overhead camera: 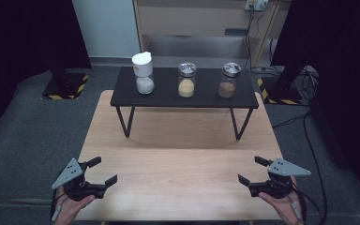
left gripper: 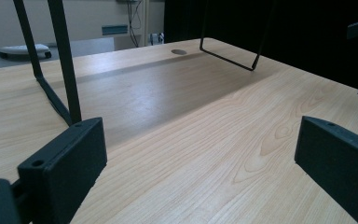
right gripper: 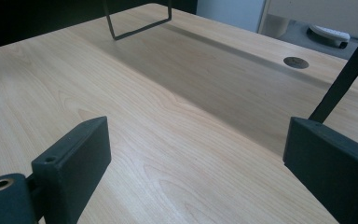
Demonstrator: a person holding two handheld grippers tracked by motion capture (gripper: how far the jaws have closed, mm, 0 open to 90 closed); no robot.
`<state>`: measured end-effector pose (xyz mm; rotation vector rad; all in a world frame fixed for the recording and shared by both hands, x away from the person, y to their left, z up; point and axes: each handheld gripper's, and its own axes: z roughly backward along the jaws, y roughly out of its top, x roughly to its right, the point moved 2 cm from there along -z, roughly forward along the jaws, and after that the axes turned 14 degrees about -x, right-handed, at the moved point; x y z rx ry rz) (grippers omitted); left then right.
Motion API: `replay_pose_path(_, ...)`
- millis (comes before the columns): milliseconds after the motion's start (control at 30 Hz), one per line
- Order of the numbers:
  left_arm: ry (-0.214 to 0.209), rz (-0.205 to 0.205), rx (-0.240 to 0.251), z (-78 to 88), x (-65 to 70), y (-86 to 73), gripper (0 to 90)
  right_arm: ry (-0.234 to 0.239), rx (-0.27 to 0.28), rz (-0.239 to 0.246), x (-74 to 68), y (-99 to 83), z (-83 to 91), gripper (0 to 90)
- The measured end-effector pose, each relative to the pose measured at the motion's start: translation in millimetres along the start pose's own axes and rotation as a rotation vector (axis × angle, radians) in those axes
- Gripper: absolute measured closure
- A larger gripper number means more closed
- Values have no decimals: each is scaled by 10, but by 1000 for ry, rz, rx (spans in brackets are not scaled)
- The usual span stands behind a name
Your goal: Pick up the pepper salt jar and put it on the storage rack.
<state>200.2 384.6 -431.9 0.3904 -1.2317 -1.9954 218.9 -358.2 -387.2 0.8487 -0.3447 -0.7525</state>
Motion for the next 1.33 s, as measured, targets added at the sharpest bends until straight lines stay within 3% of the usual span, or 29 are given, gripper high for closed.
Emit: replay_pose_path(1333, 2, -15, -4, 2, 10, 11, 12, -3, -4, -3, 27, -75, -58, 82)
